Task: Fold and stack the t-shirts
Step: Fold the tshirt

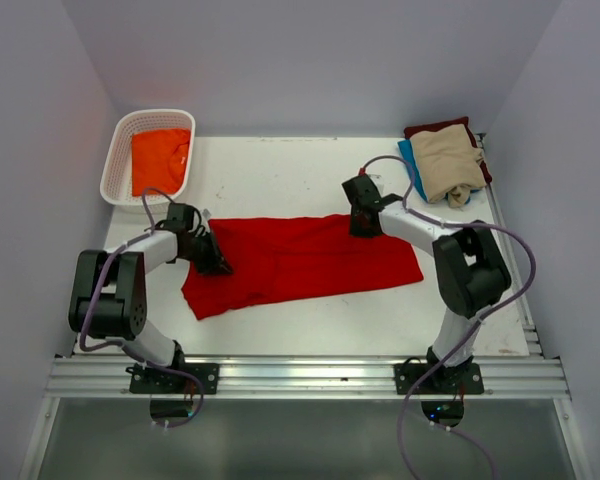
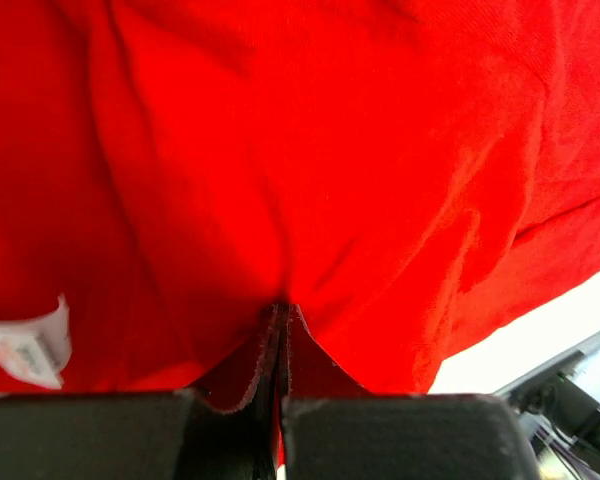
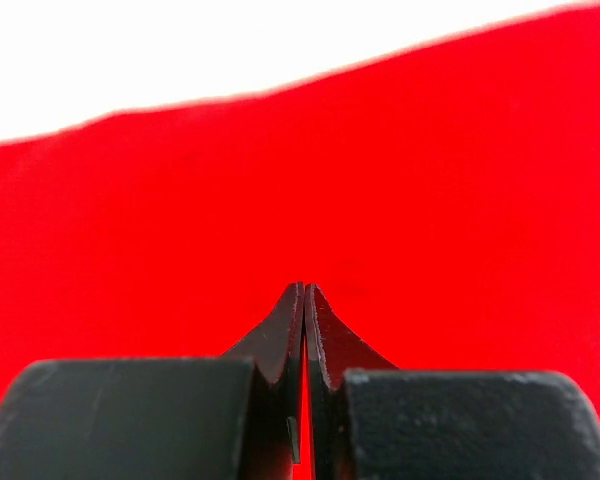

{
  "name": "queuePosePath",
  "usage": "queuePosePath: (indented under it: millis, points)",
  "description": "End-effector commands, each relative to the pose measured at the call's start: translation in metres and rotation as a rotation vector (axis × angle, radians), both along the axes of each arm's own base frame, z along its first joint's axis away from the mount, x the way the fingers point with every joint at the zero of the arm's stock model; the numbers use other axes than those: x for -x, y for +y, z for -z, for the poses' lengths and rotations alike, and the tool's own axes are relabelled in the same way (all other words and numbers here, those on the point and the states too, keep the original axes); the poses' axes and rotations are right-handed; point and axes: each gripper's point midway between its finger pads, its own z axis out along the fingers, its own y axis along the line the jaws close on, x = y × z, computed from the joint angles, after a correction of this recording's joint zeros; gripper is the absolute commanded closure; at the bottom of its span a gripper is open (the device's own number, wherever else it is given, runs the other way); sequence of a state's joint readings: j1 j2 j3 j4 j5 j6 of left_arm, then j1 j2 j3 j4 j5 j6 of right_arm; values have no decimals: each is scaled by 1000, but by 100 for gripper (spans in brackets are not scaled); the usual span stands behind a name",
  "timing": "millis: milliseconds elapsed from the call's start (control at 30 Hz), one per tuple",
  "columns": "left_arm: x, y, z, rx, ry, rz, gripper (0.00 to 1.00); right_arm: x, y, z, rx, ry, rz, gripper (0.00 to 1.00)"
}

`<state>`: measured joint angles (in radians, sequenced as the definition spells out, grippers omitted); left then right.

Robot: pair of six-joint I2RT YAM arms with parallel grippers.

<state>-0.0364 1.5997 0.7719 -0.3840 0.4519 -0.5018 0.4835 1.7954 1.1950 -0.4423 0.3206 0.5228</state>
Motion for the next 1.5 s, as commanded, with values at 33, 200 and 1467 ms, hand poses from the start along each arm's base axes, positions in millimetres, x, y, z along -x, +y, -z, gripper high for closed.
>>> queuePosePath:
  millis: [33, 200, 1467]
  points:
    - [7, 7, -11, -61, -45, -8, 100, -48, 21, -15, -85, -101, -35, 100]
    - [7, 11, -16, -102, -68, -26, 100, -53, 33, 8, -107, -68, -78, 100]
    - [-213, -48, 41, 107, -62, 54, 100, 196, 70, 24, -182, 242, -287, 100]
